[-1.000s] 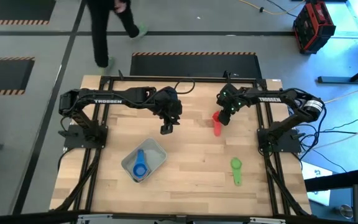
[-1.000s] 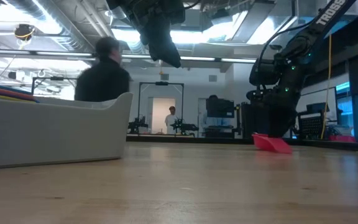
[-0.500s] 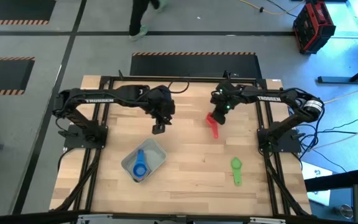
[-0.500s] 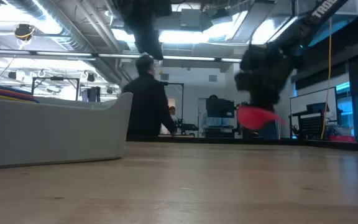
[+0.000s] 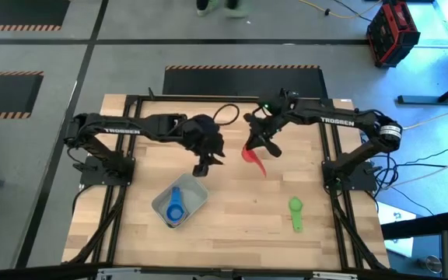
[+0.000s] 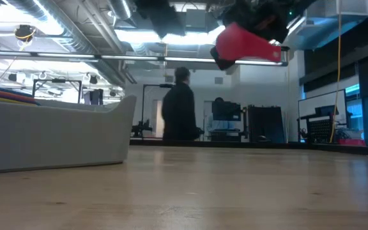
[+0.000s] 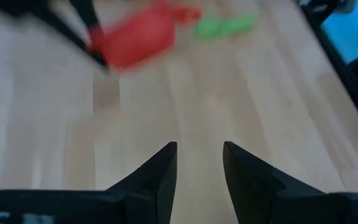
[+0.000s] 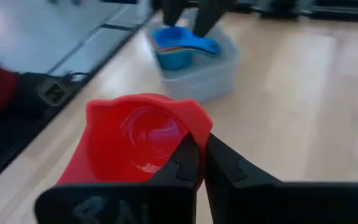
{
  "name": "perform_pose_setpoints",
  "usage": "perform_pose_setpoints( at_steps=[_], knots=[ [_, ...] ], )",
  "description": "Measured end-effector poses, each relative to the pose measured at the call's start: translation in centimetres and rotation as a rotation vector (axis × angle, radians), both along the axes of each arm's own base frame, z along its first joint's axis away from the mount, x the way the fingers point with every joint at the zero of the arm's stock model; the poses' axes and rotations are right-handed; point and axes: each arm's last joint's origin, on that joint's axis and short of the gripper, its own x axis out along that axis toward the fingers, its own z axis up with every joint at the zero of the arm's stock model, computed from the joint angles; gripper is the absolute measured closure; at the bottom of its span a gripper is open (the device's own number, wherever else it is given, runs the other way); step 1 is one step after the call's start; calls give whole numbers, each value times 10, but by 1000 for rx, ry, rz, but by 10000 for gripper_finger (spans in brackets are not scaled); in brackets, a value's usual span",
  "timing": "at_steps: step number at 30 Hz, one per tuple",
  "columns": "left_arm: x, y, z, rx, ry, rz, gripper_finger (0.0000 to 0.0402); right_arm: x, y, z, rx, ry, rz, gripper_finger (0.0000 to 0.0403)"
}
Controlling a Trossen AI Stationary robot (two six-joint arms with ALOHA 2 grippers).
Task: Nest measuring cups in basket
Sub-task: Stack the red measuring cup on the blue measuring cup in the gray bin
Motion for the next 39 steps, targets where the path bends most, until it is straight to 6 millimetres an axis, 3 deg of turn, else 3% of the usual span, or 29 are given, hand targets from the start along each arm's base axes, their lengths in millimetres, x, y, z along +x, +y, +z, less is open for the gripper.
perform_pose_setpoints(
  at_steps=[10, 14, 22, 29, 39],
  knots=[
    [13, -36, 18, 189, -276, -244, 278, 21, 42, -18, 9, 31, 173, 388],
    [20, -46, 13, 202, -295, -281, 278, 32, 53, -23, 17, 19, 188, 388],
    [32, -50, 1, 228, -289, -269, 278, 48, 62, -26, 114, 19, 137, 387],
    [33, -49, -3, 240, -264, -258, 278, 50, 63, -26, 243, 97, 80, 386],
    [32, -51, -4, 169, -251, -319, 278, 52, 65, -23, 282, 73, 115, 386]
  ],
)
